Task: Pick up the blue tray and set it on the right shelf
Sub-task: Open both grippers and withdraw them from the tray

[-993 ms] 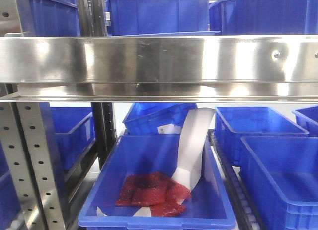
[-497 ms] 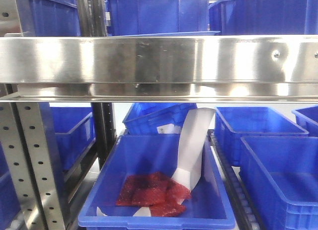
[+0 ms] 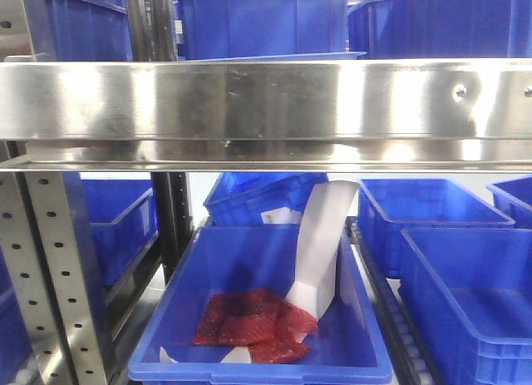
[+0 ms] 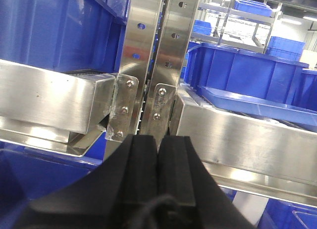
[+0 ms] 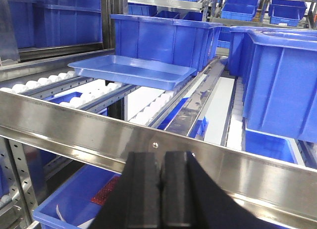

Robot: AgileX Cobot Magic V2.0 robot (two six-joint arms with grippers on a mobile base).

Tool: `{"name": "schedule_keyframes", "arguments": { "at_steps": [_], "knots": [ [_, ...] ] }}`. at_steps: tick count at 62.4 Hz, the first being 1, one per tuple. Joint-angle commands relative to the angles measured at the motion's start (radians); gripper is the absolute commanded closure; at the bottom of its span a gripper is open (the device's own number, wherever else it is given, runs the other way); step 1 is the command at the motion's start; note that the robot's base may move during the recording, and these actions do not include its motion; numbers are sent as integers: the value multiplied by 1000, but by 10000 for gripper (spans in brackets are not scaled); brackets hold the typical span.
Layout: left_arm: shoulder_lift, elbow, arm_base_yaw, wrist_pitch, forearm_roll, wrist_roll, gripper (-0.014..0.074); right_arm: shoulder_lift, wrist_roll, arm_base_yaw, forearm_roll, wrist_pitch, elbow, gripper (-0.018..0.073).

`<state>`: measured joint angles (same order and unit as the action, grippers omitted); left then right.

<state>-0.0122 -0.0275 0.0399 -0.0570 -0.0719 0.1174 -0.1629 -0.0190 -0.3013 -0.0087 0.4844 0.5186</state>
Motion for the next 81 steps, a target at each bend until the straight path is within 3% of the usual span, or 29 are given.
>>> {"name": "schedule_keyframes", "arguments": {
  "at_steps": [1,24,30,41,54,63,81],
  "knots": [
    [-14,-32,-2,-92,-4,5,645,-14,4,0,-10,-88,23,499],
    [-14,-32,-2,-92,-4,5,645,-14,4,3,-20,-81,19,499],
    [-14,-32,-2,-92,-4,5,645,-5,4,15,-49,-136,-40,499],
    [-14,-32,-2,-92,-4,5,645,52,5,197,-20,-333,-222,499],
    [-14,-32,-2,-92,-4,5,645,175,6,389,51,-456,-414,499],
    [-13,-32,-2,-92,-4,5,645,194,6,410,51,-553,-529,499],
    [-13,-32,-2,-92,-4,5,645,194,6,410,51,-540,-524,499]
  ]
}}
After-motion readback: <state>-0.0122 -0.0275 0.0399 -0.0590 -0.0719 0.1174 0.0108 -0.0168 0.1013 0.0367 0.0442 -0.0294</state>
